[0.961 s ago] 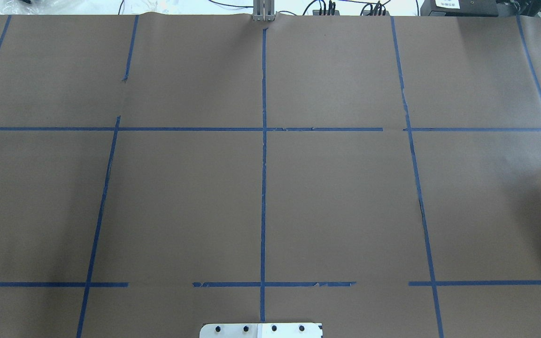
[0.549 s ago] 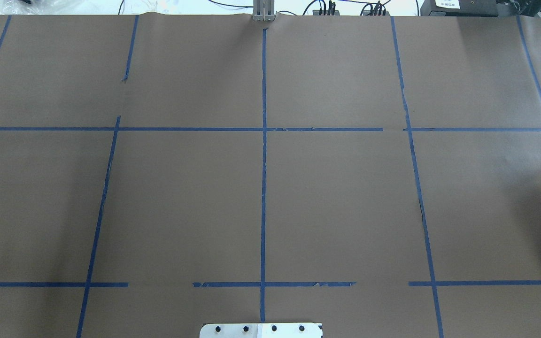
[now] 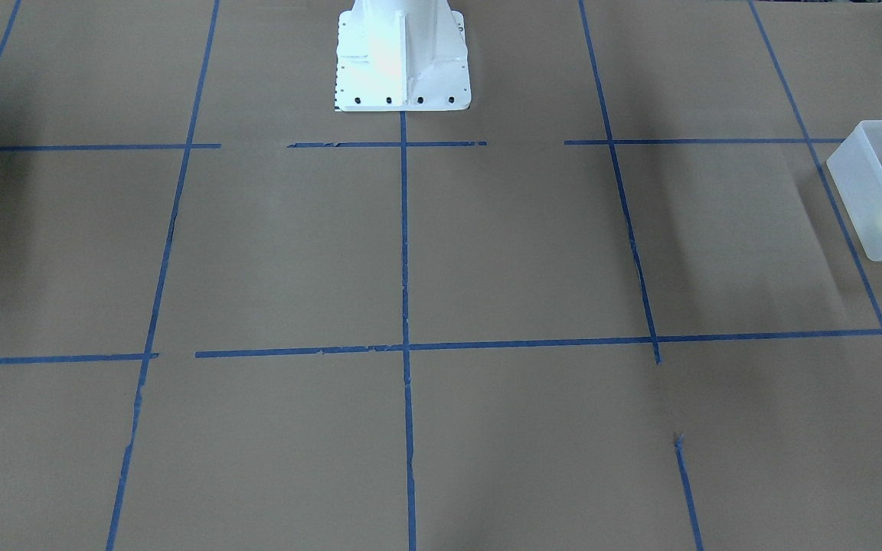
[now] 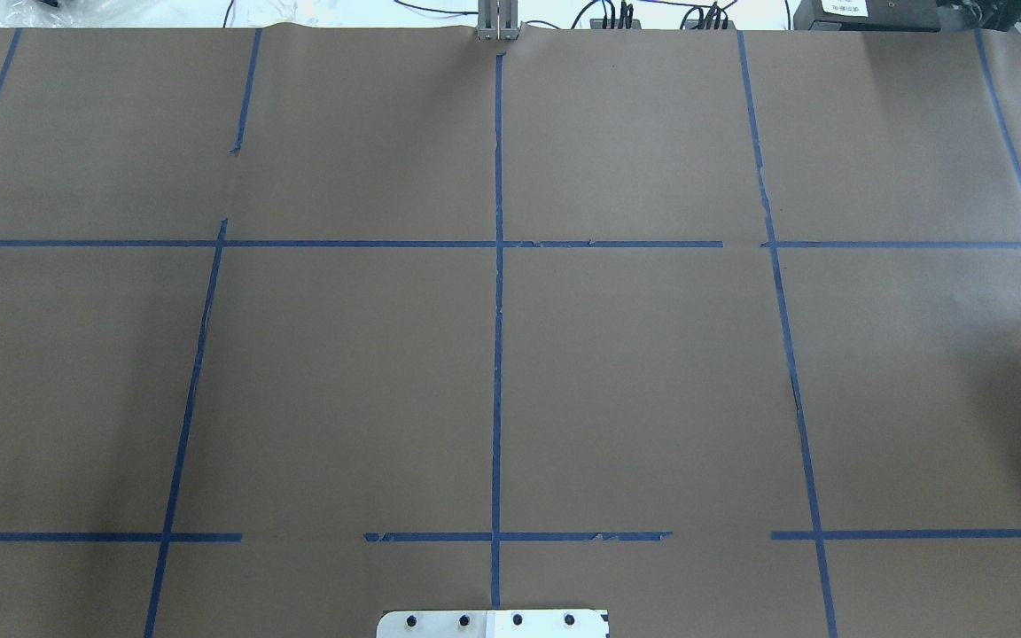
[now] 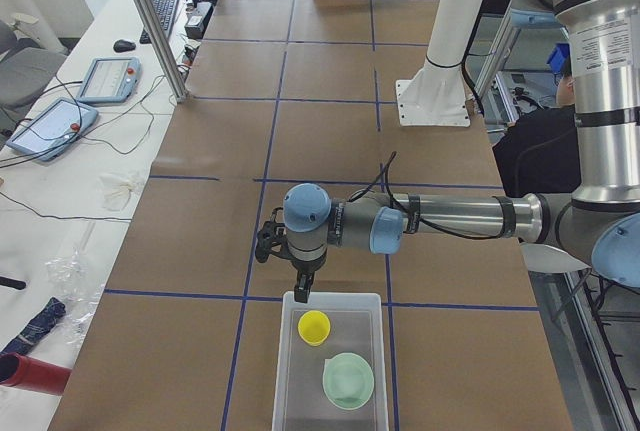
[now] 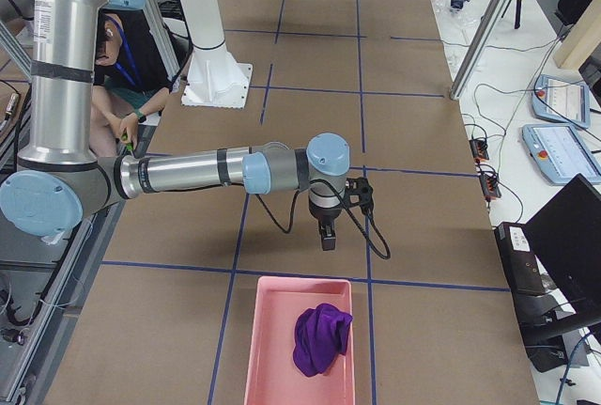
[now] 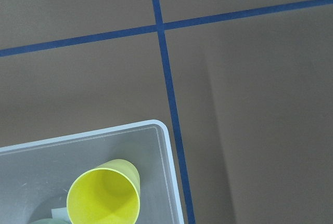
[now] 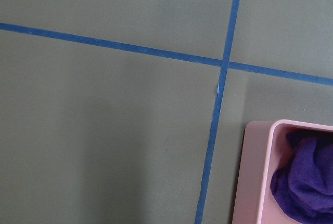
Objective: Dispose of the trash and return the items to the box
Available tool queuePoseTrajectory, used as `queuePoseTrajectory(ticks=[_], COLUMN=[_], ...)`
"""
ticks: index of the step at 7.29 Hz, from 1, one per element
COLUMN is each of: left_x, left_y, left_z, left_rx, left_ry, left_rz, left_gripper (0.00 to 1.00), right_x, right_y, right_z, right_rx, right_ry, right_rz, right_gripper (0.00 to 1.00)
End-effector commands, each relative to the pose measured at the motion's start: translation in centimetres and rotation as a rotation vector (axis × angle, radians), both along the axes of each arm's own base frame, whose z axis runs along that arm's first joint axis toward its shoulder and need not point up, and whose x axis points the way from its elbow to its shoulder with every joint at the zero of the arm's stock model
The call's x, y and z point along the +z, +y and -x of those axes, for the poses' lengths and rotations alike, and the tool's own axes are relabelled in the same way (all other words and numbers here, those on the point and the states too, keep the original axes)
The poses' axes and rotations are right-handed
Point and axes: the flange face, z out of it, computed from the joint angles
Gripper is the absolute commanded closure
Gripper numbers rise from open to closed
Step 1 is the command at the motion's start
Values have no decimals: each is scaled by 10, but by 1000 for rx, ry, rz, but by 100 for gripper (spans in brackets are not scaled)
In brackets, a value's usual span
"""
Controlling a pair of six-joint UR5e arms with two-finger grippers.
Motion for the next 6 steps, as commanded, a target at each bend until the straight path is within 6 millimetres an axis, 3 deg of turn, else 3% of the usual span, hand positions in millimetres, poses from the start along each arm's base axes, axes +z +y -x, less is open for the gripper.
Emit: queuePoseTrajectory(ticks=[1,6], left_x=[-1,-3], left_y=[2,0], left_z=[5,11], left_rx=[-12,-28], left_ry=[0,2], left_rz=[-1,-7], left_gripper=[0,0], right_x=[4,4], right_y=[0,0], right_z=[2,4], right_rx=[-4,-7], right_ry=[0,0], right_rz=[9,10], right_gripper=[0,0])
